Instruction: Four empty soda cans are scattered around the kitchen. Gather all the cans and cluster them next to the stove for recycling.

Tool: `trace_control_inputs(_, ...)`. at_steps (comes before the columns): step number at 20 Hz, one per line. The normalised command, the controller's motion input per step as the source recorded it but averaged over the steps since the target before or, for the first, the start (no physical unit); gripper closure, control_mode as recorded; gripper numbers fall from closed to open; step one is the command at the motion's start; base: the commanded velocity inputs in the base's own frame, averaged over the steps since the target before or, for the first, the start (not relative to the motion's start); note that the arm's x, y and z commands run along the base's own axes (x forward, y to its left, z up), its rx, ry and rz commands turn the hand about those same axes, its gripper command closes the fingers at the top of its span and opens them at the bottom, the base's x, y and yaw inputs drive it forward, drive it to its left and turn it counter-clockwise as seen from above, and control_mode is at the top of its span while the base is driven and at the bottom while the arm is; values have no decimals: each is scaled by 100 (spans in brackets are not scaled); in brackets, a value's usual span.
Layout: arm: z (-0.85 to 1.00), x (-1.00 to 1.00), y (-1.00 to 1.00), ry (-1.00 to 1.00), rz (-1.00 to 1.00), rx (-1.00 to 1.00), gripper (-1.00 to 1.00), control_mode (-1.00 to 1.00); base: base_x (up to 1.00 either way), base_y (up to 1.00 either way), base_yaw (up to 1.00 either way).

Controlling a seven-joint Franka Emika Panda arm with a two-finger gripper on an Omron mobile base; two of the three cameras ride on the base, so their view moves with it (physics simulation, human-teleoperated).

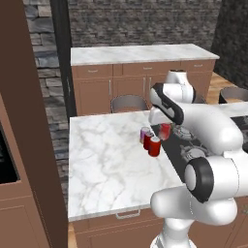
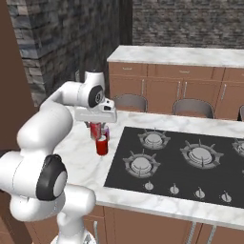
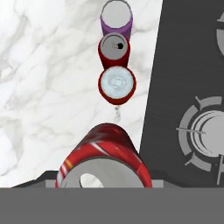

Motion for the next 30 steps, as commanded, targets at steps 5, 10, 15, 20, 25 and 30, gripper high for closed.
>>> trace_control_inputs(5,-34,9,3,5,0,0,100,-100,0,0,0)
trace_control_inputs(10,-32,0,0,2,0,0,100,-100,0,0,0)
trace_control_inputs(15,-38,0,0,0,0,0,100,-100,0,0,0)
trace_control_inputs(20,-40,2,3,0,0,0,100,-100,0,0,0)
trace_control_inputs(25,-39,10,7,0,0,0,100,-100,0,0,0)
trace_control_inputs(30,-30,16,3,0,0,0,100,-100,0,0,0)
